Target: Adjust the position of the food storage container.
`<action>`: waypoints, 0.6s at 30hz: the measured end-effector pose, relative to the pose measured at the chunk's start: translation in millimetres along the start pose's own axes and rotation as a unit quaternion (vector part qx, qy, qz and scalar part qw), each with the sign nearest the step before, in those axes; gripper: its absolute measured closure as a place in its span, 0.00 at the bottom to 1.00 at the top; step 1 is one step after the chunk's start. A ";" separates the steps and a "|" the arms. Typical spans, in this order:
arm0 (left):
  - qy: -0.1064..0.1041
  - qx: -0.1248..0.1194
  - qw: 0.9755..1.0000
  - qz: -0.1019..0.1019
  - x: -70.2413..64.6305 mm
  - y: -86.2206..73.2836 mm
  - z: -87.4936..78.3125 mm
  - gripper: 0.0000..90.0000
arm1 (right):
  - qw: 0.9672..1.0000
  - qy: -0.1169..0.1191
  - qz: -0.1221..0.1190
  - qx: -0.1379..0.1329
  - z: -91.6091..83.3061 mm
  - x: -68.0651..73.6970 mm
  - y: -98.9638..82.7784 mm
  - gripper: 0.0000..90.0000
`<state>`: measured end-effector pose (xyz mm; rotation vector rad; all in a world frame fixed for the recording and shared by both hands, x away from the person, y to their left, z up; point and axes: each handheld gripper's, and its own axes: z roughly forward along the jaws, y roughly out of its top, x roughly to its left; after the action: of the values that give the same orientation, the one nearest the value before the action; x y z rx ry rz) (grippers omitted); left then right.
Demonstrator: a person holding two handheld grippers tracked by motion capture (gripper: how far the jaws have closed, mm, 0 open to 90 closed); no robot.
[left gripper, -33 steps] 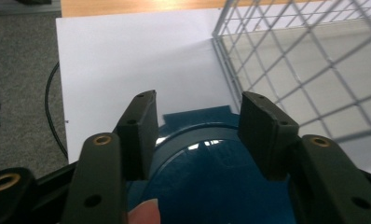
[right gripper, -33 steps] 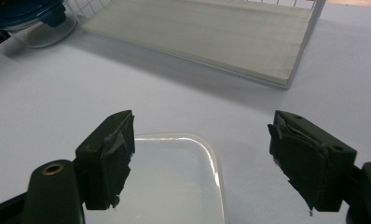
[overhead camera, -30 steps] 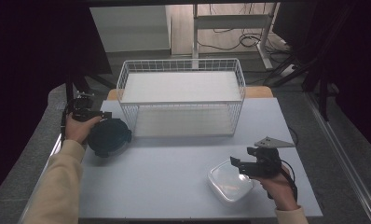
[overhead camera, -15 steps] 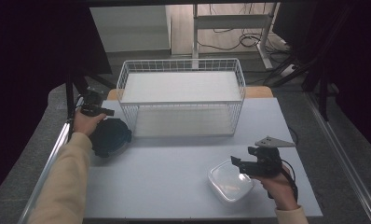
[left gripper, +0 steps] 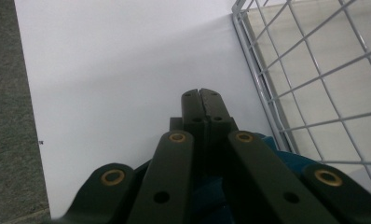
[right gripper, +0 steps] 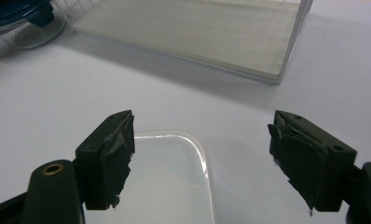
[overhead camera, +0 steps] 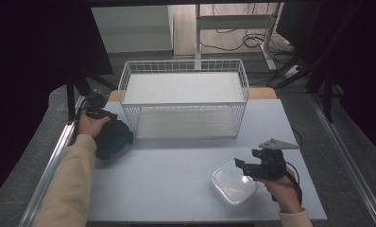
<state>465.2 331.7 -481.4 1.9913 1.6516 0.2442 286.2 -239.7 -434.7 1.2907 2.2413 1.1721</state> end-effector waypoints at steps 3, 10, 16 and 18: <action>-0.004 0.008 1.000 0.008 -0.7 -1.7 -1.7 1.00 | 1.000 0.001 -0.001 -0.002 -0.4 0.6 0.2 0.24; -0.012 0.012 0.999 0.027 -8.8 -12.8 -6.7 1.00 | 1.000 -0.003 0.001 0.000 -0.8 -1.0 -0.5 0.24; -0.037 0.013 0.998 0.042 -23.8 -37.7 -17.1 1.00 | 1.000 -0.002 0.001 0.002 0.1 0.8 -0.4 0.24; -0.040 0.018 0.998 0.053 -28.0 -45.3 -21.3 1.00 | 1.000 -0.002 0.002 0.003 0.6 1.6 -0.6 0.24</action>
<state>410.0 315.9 -481.0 2.0908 1.5130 0.1705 285.3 -238.3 -435.3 1.2983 2.2423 1.1640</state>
